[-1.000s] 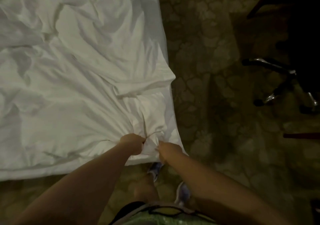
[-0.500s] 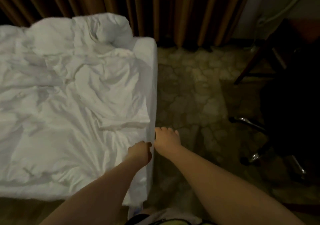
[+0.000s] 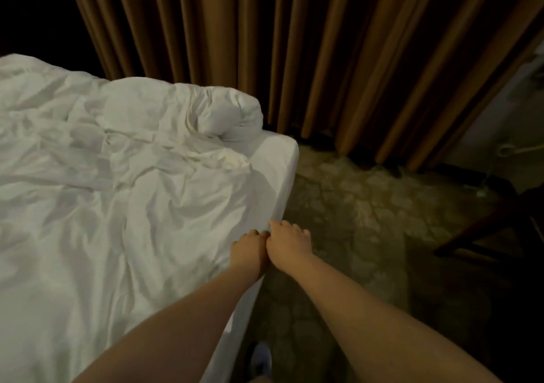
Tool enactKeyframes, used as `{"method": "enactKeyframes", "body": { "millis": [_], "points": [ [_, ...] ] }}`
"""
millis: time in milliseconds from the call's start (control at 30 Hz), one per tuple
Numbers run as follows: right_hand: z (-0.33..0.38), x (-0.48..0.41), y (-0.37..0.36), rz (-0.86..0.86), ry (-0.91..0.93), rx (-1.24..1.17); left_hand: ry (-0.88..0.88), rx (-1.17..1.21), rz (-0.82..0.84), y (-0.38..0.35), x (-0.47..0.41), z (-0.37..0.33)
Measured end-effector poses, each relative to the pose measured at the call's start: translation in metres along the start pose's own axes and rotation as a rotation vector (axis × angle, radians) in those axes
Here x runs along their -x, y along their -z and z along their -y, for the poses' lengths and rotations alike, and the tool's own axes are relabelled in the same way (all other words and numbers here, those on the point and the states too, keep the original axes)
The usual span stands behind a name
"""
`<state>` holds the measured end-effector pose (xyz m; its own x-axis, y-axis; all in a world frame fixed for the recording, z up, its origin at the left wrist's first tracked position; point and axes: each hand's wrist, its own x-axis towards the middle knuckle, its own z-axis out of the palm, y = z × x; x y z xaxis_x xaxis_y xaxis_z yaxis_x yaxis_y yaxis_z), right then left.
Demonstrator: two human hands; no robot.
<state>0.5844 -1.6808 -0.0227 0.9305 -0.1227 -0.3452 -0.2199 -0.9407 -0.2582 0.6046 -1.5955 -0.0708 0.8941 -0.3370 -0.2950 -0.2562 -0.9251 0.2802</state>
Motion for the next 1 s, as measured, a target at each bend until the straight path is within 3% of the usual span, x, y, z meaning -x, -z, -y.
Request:
{"method": "enactKeyframes", "body": {
  "millis": [400, 700, 867, 1000],
  "points": [
    [-0.032, -0.264, 0.125, -0.011, 0.179, 0.050, 0.162, 0.074, -0.179, 0.106, -0.244, -0.012],
    [-0.060, -0.472, 0.184, 0.130, 0.282, 0.038, 0.542, 0.224, -0.316, 0.149, -0.397, -0.004],
    [-0.036, -0.562, 0.183, 0.258, 0.295, 0.028, 0.803, 0.257, -0.334, 0.165, -0.454, 0.034],
    [-0.009, -0.644, 0.173, 0.289, 0.216, -0.017, 0.814, 0.152, -0.254, 0.171, -0.523, 0.079]
  ]
}}
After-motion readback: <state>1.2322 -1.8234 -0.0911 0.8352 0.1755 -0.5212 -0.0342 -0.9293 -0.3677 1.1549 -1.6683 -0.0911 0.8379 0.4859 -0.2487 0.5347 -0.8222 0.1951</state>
